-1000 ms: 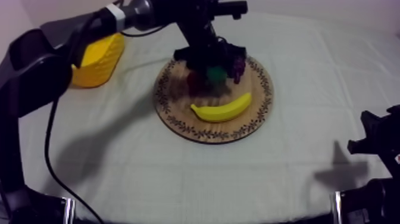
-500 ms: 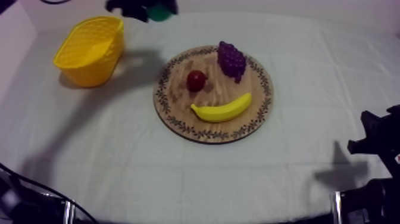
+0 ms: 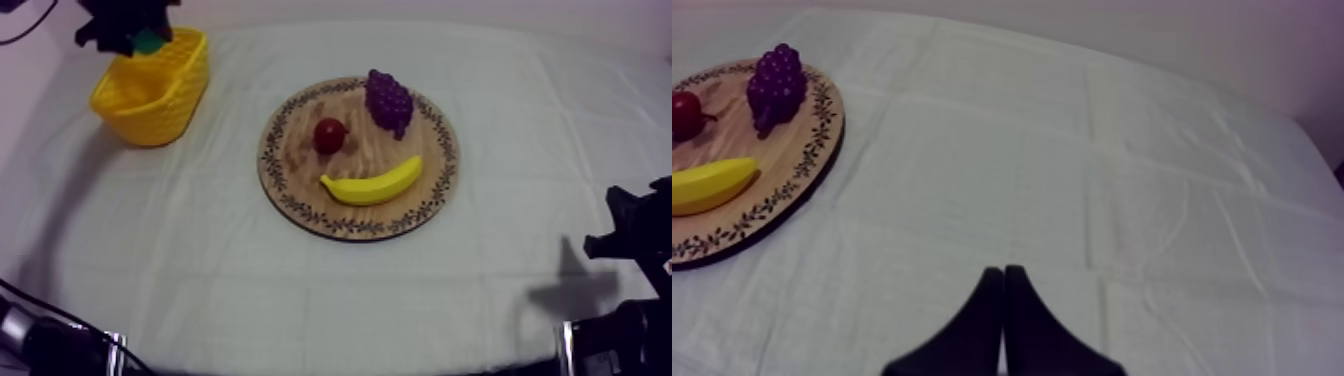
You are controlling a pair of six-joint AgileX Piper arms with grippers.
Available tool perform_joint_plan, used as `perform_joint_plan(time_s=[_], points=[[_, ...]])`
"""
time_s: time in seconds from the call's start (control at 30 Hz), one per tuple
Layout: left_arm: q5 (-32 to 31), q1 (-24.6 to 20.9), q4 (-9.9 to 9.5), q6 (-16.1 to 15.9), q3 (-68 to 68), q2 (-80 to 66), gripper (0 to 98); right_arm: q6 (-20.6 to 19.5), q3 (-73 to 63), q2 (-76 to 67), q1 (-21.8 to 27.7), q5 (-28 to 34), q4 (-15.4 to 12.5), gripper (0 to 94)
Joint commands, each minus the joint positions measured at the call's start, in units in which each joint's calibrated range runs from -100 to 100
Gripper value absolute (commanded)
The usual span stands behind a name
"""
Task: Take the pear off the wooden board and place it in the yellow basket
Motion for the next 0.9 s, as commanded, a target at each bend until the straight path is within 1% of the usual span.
perform_joint_plan(time_s=[0.0,0.13,0.43,0.7,0.77,0.83,0.87], points=[[-1.2,-1.9,-0.10,-0.5,1.6,1.1,59.1,0.0,0.0,0.0,0.0,0.0,0.0,0.3],[-3.4,-3.0,-0.23,-1.2,3.2,3.6,59.4,0.0,0.0,0.0,0.0,0.0,0.0,0.3],[-6.4,-3.5,-0.22,-1.5,2.8,11.0,60.8,0.0,0.0,0.0,0.0,0.0,0.0,0.3],[-9.4,-3.5,0.37,-2.9,1.0,16.7,72.7,0.0,0.0,0.0,0.0,0.0,0.0,0.3],[-9.9,-3.3,0.46,-3.3,0.8,17.0,74.0,0.0,0.0,0.0,0.0,0.0,0.0,0.3],[-10.4,-3.1,0.43,-3.4,0.7,16.6,72.4,0.0,0.0,0.0,0.0,0.0,0.0,0.3],[-10.6,-3.1,0.41,-3.4,0.8,16.1,70.0,0.0,0.0,0.0,0.0,0.0,0.0,0.3]])
